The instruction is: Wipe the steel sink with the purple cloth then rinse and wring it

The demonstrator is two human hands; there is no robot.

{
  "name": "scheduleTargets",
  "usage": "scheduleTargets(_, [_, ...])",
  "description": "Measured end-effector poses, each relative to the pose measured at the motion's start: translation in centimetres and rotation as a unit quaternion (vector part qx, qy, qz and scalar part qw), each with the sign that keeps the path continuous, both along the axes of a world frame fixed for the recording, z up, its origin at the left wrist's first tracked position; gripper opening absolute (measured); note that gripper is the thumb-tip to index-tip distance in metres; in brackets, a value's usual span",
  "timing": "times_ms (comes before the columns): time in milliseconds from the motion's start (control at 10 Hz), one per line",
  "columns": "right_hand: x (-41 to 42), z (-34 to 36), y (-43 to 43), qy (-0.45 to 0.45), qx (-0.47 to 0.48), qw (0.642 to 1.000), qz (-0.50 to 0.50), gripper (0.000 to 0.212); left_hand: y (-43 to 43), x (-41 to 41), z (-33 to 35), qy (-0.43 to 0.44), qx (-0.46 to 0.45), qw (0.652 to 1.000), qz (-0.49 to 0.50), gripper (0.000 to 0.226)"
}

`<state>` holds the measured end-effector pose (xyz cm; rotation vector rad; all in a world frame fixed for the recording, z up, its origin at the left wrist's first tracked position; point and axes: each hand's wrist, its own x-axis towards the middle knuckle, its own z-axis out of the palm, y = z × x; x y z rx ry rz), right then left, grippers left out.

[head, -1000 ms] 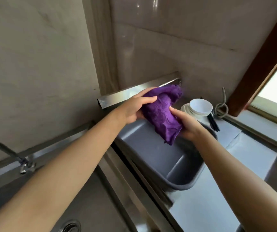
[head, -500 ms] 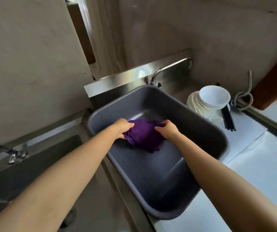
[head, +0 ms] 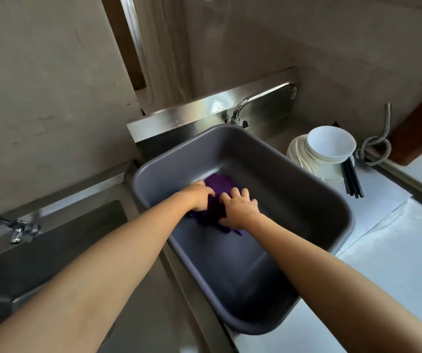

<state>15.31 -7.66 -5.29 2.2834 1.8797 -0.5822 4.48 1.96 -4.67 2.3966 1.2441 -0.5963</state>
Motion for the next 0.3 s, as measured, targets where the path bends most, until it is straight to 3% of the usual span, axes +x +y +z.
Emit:
scheduleTargets(200, [0.6,3.8,0.3,-0.015,-0.131,0.990,0.057,0.067,-0.2,-0.6,4.1,0.052,-0.027,0.997,-0.051,0.050])
scheduleTargets(300, [0.7,8.2,0.3,-0.006,-0.179,0.980,0.081,0.058,-0.1,-1.0,7.8,0.037,-0.045,0.996,-0.072,0.047])
